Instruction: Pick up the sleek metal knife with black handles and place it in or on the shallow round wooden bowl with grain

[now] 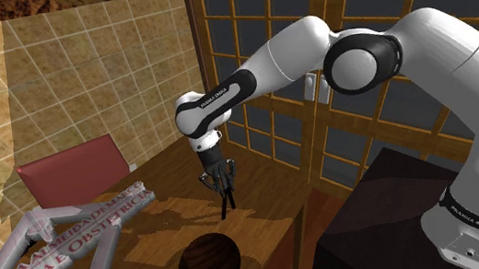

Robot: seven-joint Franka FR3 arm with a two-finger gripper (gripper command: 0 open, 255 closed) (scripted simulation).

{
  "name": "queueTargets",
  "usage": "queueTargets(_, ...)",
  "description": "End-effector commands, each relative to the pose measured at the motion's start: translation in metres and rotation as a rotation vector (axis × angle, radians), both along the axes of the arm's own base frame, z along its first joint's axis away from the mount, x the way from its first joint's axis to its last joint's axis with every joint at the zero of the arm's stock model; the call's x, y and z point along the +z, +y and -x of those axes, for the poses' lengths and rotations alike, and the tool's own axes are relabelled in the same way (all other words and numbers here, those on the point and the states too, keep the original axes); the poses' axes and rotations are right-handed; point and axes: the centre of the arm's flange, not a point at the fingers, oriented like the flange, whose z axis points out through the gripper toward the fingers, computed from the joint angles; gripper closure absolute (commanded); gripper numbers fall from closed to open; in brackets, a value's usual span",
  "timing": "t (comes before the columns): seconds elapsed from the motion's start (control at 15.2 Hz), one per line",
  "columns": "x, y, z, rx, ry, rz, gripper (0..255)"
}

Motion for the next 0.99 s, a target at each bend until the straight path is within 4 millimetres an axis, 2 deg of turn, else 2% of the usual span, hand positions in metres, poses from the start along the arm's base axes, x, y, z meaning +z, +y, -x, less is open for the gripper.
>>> queueTargets(0.0,0.01,0.0,0.0,0.0,0.0,0.0,255)
queueTargets(0.92,0.084,0.0,0.0,0.0,0.0,0.0,255)
